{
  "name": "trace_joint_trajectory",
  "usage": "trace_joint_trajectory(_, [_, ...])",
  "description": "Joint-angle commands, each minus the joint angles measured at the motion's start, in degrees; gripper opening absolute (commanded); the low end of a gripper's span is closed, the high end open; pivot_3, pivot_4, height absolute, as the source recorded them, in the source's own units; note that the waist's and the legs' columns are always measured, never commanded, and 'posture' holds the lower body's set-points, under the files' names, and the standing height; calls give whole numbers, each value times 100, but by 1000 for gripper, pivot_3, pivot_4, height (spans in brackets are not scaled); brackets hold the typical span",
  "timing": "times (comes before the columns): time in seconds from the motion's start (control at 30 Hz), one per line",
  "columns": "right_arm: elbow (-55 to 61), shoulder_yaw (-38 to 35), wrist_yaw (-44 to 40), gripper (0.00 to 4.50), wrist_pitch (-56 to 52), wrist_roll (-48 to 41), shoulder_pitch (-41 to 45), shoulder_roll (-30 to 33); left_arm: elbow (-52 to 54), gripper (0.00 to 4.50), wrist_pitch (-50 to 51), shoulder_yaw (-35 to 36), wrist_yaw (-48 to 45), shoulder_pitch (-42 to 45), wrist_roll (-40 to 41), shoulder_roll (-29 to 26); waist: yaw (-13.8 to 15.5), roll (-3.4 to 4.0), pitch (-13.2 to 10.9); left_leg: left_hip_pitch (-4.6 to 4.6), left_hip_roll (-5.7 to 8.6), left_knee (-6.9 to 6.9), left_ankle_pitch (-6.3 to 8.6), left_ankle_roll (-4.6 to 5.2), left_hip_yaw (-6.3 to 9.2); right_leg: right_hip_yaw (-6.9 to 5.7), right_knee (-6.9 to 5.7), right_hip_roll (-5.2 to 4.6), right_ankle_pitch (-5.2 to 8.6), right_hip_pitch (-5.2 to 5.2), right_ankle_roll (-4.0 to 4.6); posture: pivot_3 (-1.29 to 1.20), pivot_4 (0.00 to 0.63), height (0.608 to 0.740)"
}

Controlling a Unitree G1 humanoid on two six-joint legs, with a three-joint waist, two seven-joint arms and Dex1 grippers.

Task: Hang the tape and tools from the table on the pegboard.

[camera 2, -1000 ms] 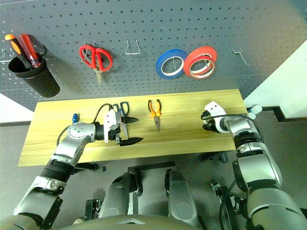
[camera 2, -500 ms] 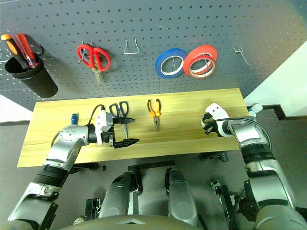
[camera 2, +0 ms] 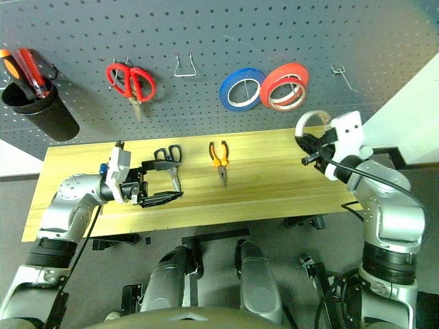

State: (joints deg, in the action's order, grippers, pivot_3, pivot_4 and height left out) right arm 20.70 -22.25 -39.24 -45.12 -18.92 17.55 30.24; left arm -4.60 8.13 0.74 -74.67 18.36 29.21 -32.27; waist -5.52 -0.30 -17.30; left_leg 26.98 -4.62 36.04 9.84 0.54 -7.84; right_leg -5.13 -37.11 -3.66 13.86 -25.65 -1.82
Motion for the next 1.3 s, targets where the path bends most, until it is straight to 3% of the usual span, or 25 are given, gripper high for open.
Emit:
trace_joint_trajectory(0.03, [304,-284,120,42,326,-342,-10,-12,301,4500,96,143,4,229,209,-36,-35,-4,12,0,0,1,0,0,0,-4,-1,1,0,0,-1,-262,220,730])
trace_joint_trajectory(0.23, [-522,-466,472,42,1096,-357,489,123,145,4500,64,99,168,641,84,39,-182,-6,37,-1,8,12,-9,15,0,-4,-6,3,-15,4,-25,-263,179,730])
trace_joint_trajectory(0.67, [-3217,477,405,42,2899,344,1715,332,-375,4500,-367,-45,111,1124,-261,292,-204,-8,268,-26,24,17,-13,18,-9,-3,-17,20,-17,28,-31,-231,126,730])
trace_joint_trajectory(0.97, [-6245,1109,384,42,4377,911,3401,73,-345,4500,-447,-35,241,987,-390,291,-195,-7,277,-33,24,23,-31,-8,-22,1,-42,21,-18,29,-31,-190,121,730])
trace_joint_trajectory(1.17, [-7801,1502,811,42,4960,1502,4284,60,-210,4500,-441,-23,353,889,-460,219,-186,-8,293,-36,25,29,-37,-18,-33,3,-52,18,-18,29,-31,-160,121,730])
trace_joint_trajectory(1.2, [-7943,1531,827,635,4998,1548,4343,77,-181,4500,-423,-10,369,880,-451,221,-185,-8,299,-36,25,33,-37,-18,-34,4,-56,17,-18,29,-31,-157,121,730])
trace_joint_trajectory(1.3, [-8085,1524,750,1498,5090,1566,4374,98,-141,4500,-419,-5,405,837,-459,200,-169,-6,321,-38,25,39,-37,-18,-34,6,-67,14,-18,29,-32,-154,121,730])
